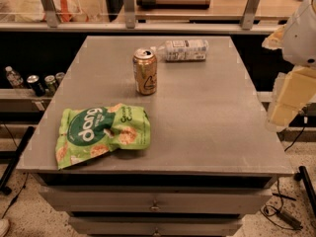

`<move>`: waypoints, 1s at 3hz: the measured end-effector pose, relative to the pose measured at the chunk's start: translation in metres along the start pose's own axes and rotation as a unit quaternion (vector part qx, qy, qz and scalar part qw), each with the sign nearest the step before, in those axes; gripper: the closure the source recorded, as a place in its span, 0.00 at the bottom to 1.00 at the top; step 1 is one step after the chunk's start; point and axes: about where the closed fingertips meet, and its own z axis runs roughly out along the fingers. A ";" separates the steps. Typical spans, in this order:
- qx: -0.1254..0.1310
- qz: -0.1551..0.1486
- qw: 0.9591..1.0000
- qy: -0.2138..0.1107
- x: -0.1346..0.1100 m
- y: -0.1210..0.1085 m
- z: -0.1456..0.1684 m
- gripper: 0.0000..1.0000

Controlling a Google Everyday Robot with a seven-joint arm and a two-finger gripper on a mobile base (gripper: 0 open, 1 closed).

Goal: Place blue plastic bottle upright

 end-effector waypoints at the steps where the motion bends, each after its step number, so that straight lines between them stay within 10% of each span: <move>1: 0.000 0.000 1.000 0.000 0.000 0.000 0.000 0.00; 3: 0.011 -0.026 1.000 0.013 -0.010 -0.032 0.005 0.00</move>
Offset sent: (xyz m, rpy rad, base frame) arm 0.0226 0.0017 0.0011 -0.0328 -0.0005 0.0394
